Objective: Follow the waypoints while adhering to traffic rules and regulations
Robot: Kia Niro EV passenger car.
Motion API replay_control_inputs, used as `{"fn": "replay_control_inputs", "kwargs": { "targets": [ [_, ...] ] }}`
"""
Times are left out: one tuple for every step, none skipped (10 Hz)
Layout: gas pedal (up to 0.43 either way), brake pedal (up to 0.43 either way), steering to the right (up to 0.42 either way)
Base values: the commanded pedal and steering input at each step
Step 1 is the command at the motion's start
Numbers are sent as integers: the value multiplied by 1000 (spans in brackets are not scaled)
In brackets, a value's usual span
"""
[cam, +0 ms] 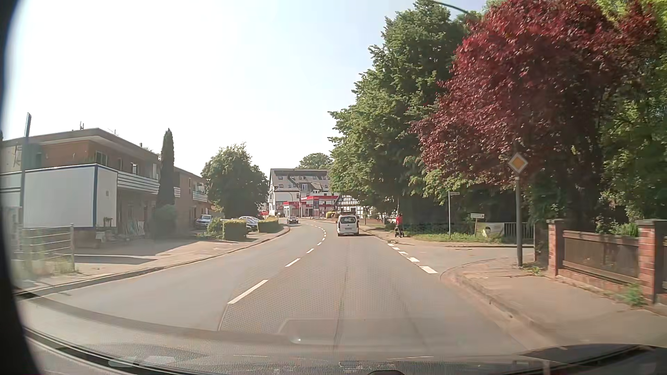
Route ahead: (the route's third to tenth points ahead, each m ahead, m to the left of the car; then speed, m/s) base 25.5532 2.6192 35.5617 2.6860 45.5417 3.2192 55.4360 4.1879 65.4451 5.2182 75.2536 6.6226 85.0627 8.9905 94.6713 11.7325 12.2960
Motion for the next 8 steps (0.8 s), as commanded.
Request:
{"fn": "replay_control_inputs", "kwargs": {
  "targets": [
    [228,0,-2],
    [177,0,-2],
    [177,0,-2],
    [177,0,-2],
    [177,0,-2],
    [177,0,-3],
    [189,0,-2],
    [189,0,-2]
  ]
}}
